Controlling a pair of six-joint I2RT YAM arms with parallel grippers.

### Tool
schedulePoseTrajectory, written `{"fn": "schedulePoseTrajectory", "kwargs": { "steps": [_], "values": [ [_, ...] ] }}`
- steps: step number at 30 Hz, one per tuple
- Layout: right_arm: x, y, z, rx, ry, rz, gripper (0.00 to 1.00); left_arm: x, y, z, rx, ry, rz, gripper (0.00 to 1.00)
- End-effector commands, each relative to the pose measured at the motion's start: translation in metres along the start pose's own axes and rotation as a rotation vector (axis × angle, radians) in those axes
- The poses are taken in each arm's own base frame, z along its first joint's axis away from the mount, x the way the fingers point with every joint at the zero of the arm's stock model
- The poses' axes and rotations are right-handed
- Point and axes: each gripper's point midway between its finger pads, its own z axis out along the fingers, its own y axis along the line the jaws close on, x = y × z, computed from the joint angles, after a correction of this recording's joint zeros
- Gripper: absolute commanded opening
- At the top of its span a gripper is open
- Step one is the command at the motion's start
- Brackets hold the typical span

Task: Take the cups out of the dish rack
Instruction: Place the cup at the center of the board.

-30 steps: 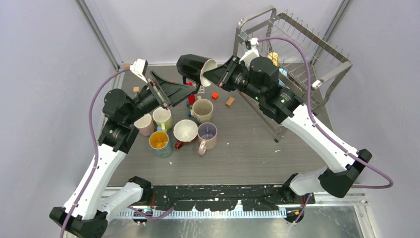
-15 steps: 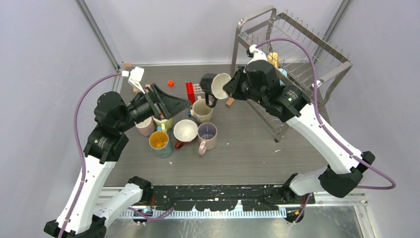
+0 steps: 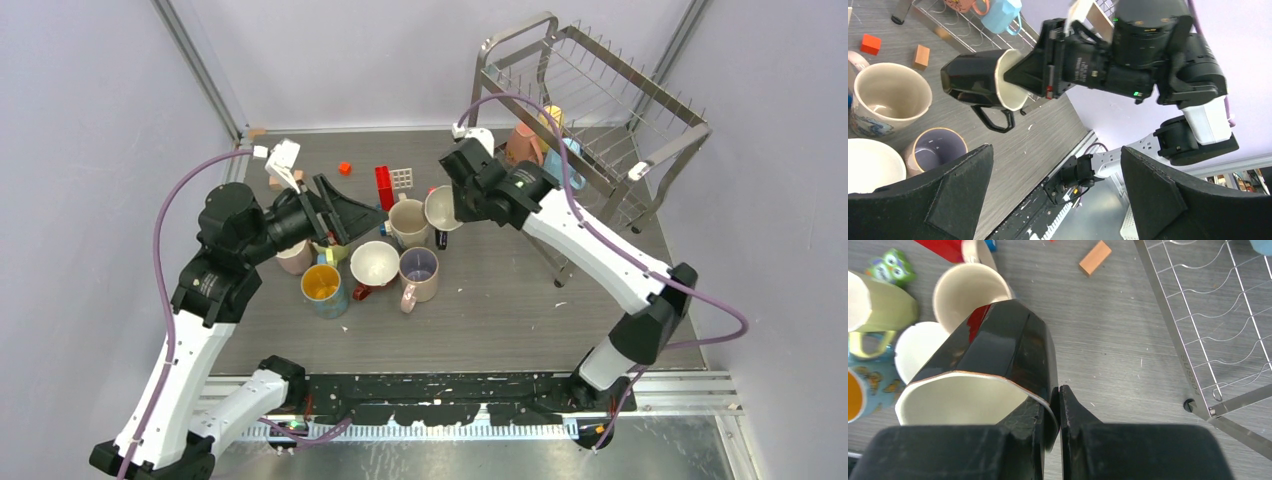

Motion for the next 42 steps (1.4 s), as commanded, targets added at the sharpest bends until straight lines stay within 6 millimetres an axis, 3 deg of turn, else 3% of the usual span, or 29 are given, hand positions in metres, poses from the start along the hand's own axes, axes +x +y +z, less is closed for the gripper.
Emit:
{"fn": "schedulePoseTrajectory", "kwargs": {
  "steps": [1, 6, 17, 32, 42],
  "values": [
    [-0.027, 0.004, 0.004, 0.005, -0.077, 0.013, 0.01, -0.009, -0.012, -0.004, 0.034, -0.018, 0.052, 1.0],
    [-0.017, -0.01, 0.034, 0.042, -0.001, 0.027, 0.01, -0.007, -0.01, -0.005, 0.023, -0.008, 0.063, 1.0],
    [0.004, -0.026, 0.07, 0.111, 0.097, 0.092, 0.01, -0.004, -0.004, 0.001, 0.021, 0.009, 0.049, 1.0],
    [0.038, -0.028, 0.118, 0.159, 0.225, 0.146, 0.01, 0.002, 0.001, 0.006, 0.026, 0.032, 0.023, 1.0],
    [0.058, -0.023, 0.138, 0.173, 0.303, 0.209, 0.01, 0.005, 0.003, 0.01, 0.037, 0.041, -0.004, 1.0]
  ]
}}
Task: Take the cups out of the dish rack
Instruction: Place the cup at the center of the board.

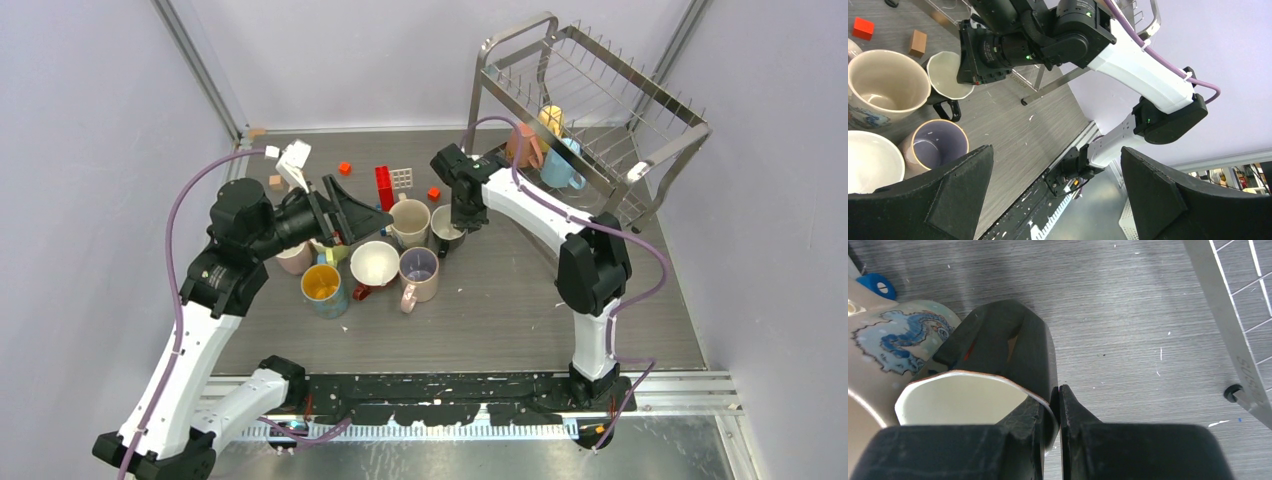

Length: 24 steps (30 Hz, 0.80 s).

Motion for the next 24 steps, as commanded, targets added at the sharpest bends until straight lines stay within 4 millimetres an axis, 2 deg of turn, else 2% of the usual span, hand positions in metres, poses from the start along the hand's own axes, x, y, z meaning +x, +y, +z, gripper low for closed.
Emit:
{"fn": "schedulePoseTrajectory", "kwargs": {
  "steps": [1, 8, 13, 18, 24],
  "values": [
    [-0.017, 0.014, -0.007, -0.059, -0.038, 0.1, 0.01, -0.004, -0.007, 0.001, 0.043, -0.011, 0.009, 1.0],
    [-0.012, 0.023, 0.001, -0.091, -0.014, 0.144, 0.01, -0.002, -0.005, 0.002, 0.044, -0.005, -0.001, 1.0],
    [-0.007, 0.025, 0.002, -0.106, -0.002, 0.159, 0.06, -0.001, -0.003, 0.004, 0.04, 0.001, -0.006, 1.0],
    [-0.005, 0.02, 0.0, -0.097, -0.001, 0.169, 0.08, 0.0, -0.001, 0.006, 0.04, 0.003, -0.012, 1.0],
    [0.0, 0.017, -0.003, -0.101, -0.002, 0.181, 0.15, 0.002, 0.002, 0.009, 0.045, 0.009, -0.024, 1.0]
  ]
}}
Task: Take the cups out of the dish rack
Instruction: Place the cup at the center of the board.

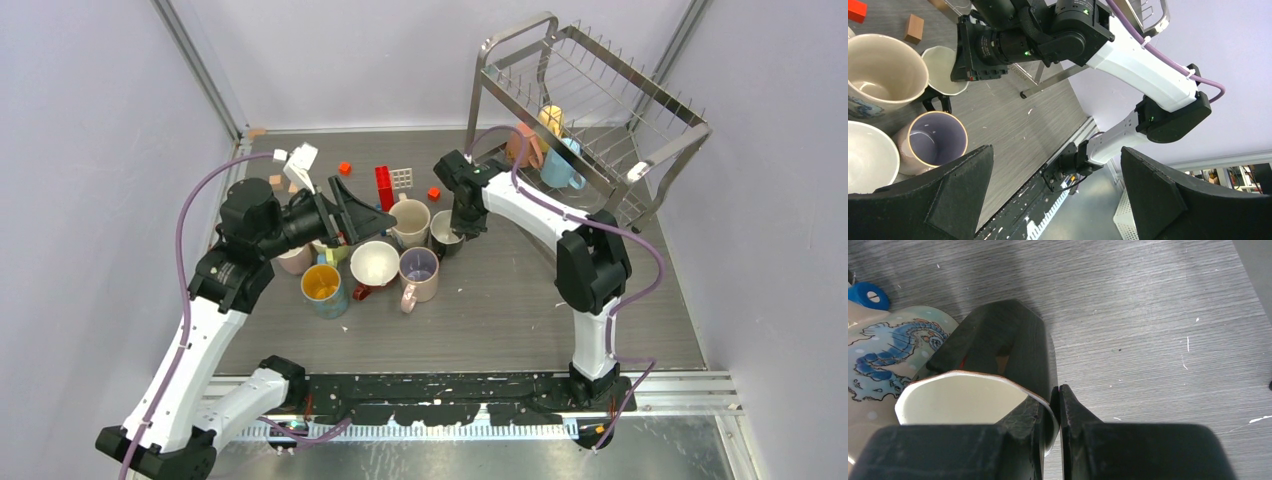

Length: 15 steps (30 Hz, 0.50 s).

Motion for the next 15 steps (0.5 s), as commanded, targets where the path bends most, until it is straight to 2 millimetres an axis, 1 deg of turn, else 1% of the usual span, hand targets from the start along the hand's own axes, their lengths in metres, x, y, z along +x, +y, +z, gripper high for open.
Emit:
{"fn": "schedulePoseTrajectory", "kwargs": {
  "steps": [1, 7, 15],
  "values": [
    [-0.015, 0.014, -0.027, -0.096, -0.073, 0.061, 0.16, -0.006, -0.009, 0.001, 0.052, -0.019, 0.02, 1.0],
    [-0.016, 0.014, -0.034, -0.104, -0.088, 0.064, 0.22, -0.004, -0.007, 0.003, 0.052, -0.013, 0.015, 1.0],
    [-0.021, 0.012, -0.046, -0.103, -0.112, 0.056, 0.36, -0.003, -0.005, 0.005, 0.055, -0.009, 0.006, 1.0]
  ]
}}
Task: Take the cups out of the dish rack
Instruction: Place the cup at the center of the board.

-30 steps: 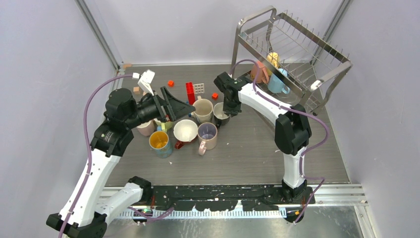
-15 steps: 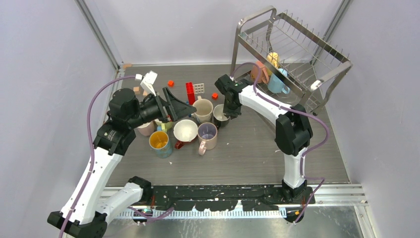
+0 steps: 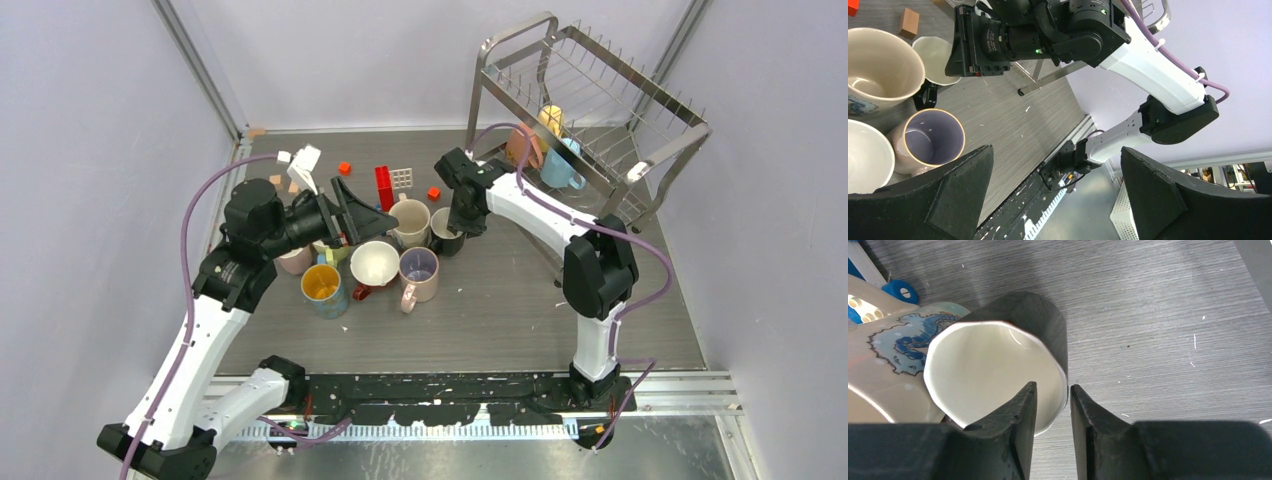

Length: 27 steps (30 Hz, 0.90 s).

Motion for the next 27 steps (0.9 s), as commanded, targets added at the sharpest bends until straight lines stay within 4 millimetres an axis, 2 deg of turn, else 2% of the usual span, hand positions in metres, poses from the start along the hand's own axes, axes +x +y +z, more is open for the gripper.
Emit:
{"fn": "schedulePoseTrajectory", "kwargs": {
  "steps": [1, 9, 15, 20, 24, 25, 26, 27],
  "values": [
    [-0.019, 0.008, -0.035, -0.061, -0.085, 0.028, 0.39, -0.007, -0.009, 0.001, 0.049, -0.023, 0.021, 1.0],
    [-0.03, 0.006, -0.067, -0.088, -0.159, -0.003, 0.51, -0.005, -0.009, 0.003, 0.064, -0.013, 0.015, 1.0],
    [-0.044, 0.004, -0.11, -0.151, -0.252, -0.017, 0.62, -0.004, -0.006, 0.005, 0.062, -0.01, 0.014, 1.0],
    [-0.056, -0.01, -0.138, -0.155, -0.354, -0.029, 0.72, -0.003, -0.003, 0.007, 0.055, -0.01, 0.017, 1.0],
    [-0.067, -0.021, -0.169, -0.182, -0.442, -0.031, 0.78, 0.002, 0.006, 0.015, 0.032, 0.009, 0.014, 1.0],
    [-0.069, -0.023, -0.178, -0.191, -0.462, -0.031, 0.8, 0.004, 0.008, 0.017, 0.028, 0.015, 0.016, 1.0],
    [-0.071, -0.024, -0.186, -0.2, -0.477, -0.032, 0.93, 0.005, 0.009, 0.02, 0.021, 0.019, 0.02, 1.0],
    [-0.074, -0.026, -0.198, -0.215, -0.499, -0.028, 0.99, 0.007, 0.01, 0.023, 0.014, 0.021, 0.027, 1.0]
  ]
}}
